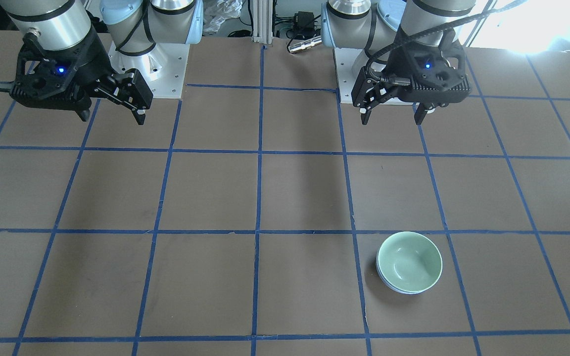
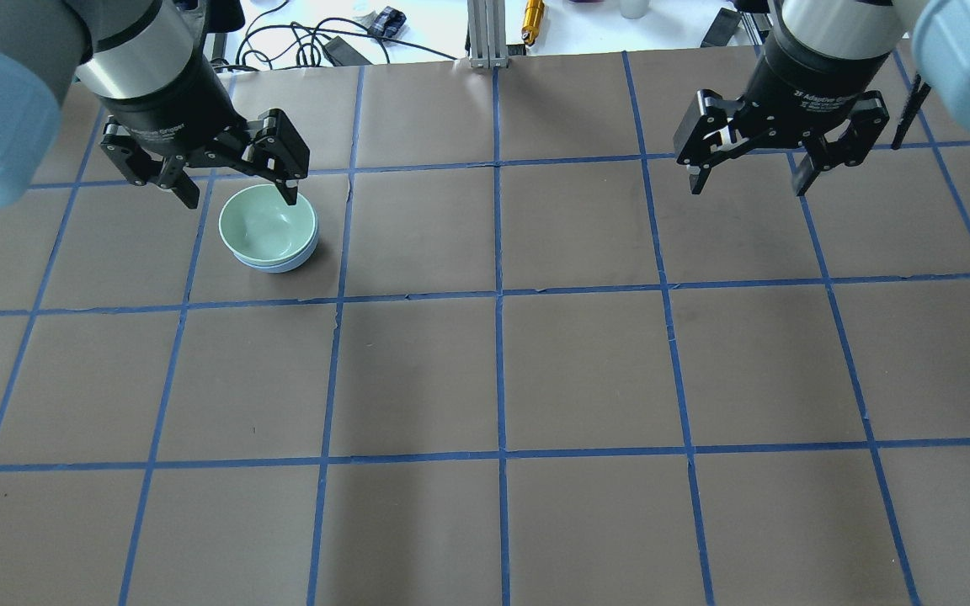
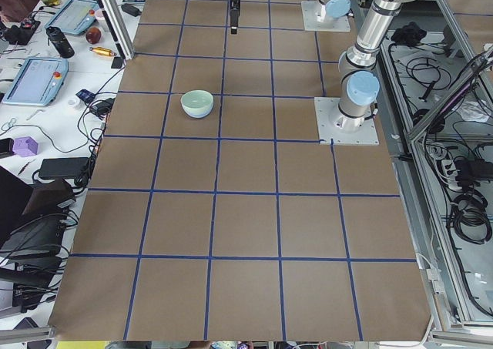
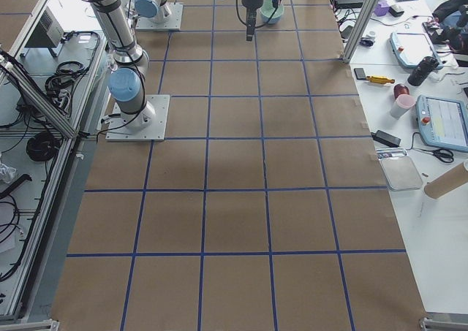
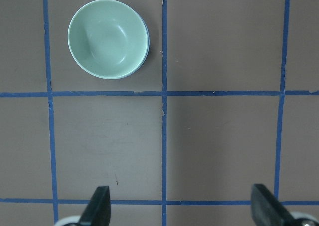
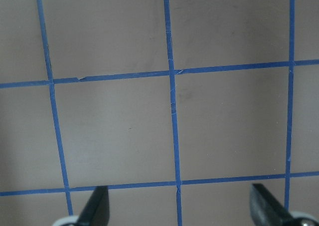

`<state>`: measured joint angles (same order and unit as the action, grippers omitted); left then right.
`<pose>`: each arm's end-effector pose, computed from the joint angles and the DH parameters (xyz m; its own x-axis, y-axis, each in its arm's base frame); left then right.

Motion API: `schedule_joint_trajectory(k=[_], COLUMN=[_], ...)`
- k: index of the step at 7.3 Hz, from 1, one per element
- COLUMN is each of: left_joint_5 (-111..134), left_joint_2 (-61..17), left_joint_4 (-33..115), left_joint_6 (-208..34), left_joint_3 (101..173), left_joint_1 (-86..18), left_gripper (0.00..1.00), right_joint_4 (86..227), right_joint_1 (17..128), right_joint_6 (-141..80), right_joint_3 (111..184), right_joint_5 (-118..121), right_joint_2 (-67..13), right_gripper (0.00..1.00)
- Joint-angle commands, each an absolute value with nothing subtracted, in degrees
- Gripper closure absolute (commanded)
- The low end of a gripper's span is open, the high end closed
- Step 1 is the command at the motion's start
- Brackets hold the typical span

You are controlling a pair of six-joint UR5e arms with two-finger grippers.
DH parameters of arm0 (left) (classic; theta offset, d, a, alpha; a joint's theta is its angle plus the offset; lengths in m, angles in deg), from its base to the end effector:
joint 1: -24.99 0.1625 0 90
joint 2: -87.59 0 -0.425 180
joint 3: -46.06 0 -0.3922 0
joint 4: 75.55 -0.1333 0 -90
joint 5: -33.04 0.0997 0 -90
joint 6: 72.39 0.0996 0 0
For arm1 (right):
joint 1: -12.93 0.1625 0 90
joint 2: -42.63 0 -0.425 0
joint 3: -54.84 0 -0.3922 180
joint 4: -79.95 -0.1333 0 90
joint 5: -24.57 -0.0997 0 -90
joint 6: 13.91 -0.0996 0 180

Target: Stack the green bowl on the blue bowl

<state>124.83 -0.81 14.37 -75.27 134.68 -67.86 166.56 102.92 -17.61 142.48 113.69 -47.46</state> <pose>-0.1541 -0.4776 0.5136 -0.9996 -0.0021 -0.0285 -0.0006 0.9985 -0.0549 0.1347 -0.4893 0.5031 -0.9978 0.0649 -0.0143 0.0647 0.9978 0.0174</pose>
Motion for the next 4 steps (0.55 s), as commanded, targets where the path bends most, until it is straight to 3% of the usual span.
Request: schedule_joint_trajectory(k=[1,4], left_joint_5=[124.63,124.89], left_joint_2=[-0.56,-0.65], left_joint_4=[14.11,13.93], left_joint_6=[-74.94,-74.94], left_joint_3=[134.74,134.74], left_joint_1=[-67.56,-67.56], left_gripper=[0.00,0.00], right_joint_4=[166.53,166.53], right_joint_1=[102.93,102.93], right_joint_6=[-17.61,-17.52], right_joint_3=[142.47,142.47], right_joint_5=[113.69,113.69], right_joint_2=[-47.46,-47.46], right_gripper=[0.00,0.00])
